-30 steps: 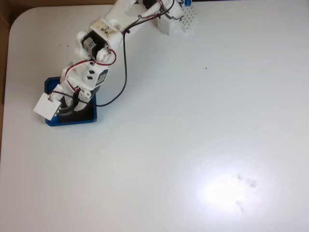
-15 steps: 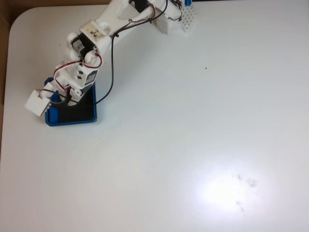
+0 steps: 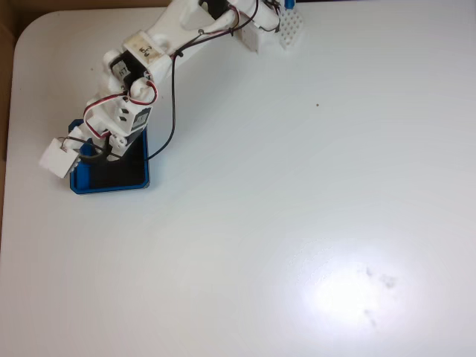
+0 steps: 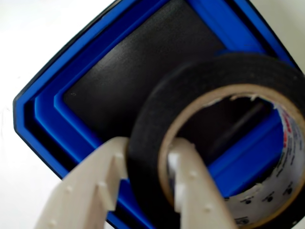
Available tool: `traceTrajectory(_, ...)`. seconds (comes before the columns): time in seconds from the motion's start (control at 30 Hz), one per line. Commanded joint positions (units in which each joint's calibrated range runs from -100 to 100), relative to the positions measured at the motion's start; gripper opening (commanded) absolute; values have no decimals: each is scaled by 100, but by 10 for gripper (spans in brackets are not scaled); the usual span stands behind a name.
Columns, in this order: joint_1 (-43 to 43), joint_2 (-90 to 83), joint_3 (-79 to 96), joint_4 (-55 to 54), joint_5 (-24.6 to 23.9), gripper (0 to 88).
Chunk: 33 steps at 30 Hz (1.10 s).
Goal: Pick the black tape roll and drop it in the blue box
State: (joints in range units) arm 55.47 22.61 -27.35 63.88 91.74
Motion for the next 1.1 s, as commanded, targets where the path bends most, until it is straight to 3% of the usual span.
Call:
traceTrajectory(0.0, 17, -129, -373, 296, -23, 7)
traceTrajectory(0.9, -188, -162, -427, 263, -41, 9)
traceTrajectory(1.07, -188, -162, -418, 263, -41, 53)
